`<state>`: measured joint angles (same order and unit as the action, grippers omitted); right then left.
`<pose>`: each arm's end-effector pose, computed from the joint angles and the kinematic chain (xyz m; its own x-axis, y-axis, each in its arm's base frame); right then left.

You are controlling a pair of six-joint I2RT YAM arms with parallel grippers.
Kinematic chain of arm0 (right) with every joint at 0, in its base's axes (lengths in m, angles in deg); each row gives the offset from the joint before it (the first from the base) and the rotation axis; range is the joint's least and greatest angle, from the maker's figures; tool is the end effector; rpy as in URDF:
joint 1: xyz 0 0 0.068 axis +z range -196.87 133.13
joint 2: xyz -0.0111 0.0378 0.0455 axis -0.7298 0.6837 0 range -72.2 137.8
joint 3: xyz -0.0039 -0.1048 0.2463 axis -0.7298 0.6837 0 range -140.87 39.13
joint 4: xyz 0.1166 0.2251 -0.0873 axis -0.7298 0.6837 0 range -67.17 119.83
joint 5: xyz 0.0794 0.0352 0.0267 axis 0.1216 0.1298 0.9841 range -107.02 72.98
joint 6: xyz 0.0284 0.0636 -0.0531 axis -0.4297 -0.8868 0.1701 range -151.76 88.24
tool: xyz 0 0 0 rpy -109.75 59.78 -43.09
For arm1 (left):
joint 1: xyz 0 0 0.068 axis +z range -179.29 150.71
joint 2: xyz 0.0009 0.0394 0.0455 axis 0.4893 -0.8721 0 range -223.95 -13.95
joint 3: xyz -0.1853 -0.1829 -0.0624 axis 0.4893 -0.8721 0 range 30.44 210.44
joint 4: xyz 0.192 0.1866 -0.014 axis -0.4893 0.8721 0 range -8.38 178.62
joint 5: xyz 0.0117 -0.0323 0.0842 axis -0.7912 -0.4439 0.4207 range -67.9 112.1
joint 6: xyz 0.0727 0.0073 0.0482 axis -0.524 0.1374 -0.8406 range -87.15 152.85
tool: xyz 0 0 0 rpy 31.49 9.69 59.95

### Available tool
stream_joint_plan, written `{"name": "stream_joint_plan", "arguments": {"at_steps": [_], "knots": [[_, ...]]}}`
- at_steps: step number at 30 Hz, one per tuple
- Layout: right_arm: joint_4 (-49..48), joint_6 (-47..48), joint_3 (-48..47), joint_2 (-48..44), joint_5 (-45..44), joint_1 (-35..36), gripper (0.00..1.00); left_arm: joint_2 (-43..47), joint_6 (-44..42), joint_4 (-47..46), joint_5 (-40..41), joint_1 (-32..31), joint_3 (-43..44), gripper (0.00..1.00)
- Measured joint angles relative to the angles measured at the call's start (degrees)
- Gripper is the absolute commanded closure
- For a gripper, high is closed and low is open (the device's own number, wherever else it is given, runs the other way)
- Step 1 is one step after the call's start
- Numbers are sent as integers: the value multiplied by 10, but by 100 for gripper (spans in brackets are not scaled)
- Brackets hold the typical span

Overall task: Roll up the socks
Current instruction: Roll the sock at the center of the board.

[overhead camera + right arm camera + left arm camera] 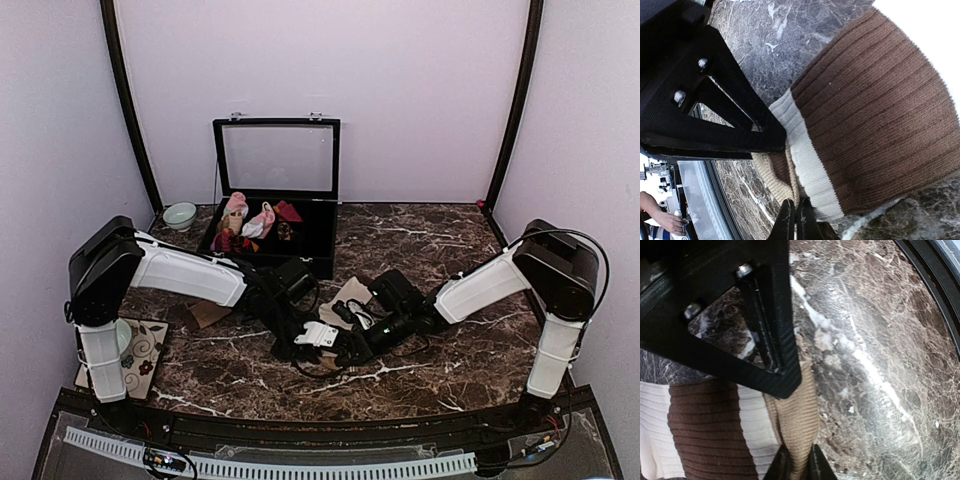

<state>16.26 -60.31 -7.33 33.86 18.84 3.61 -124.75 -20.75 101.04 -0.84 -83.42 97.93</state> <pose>0.1895 0.3013 0.0657 -0.8525 -0.4248 -0.3045 -0.5031 0.5089 0.6985 0.2117 -0.3444 0.0968 0.3757 0.7454 -0.5507 0.9242 -0.3453 0.1631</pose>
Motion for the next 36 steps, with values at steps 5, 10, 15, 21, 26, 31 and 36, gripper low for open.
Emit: {"name": "stream_joint_plan", "arguments": {"at_steps": [5, 10, 15, 21, 26, 31, 36], "knots": [[-8, 2, 16, -14, -10, 0, 86, -11, 11, 12, -16, 8, 16, 92], [-27, 16, 82, -89, -67, 1, 68, -35, 35, 50, -65, 29, 47, 92], [-32, 61, 165, -205, -181, 22, 59, -55, 52, 91, -117, 43, 69, 92], [-83, 186, 225, -314, -309, 146, 62, -79, 61, 136, -149, 52, 101, 91], [-84, 299, 200, -288, -391, 227, 63, -109, 67, 177, -171, 56, 139, 91], [-71, 395, 153, -232, -445, 262, 64, -137, 73, 216, -196, 59, 176, 91], [-72, 474, 122, -192, -466, 264, 67, -150, 74, 238, -205, 61, 193, 91]]}}
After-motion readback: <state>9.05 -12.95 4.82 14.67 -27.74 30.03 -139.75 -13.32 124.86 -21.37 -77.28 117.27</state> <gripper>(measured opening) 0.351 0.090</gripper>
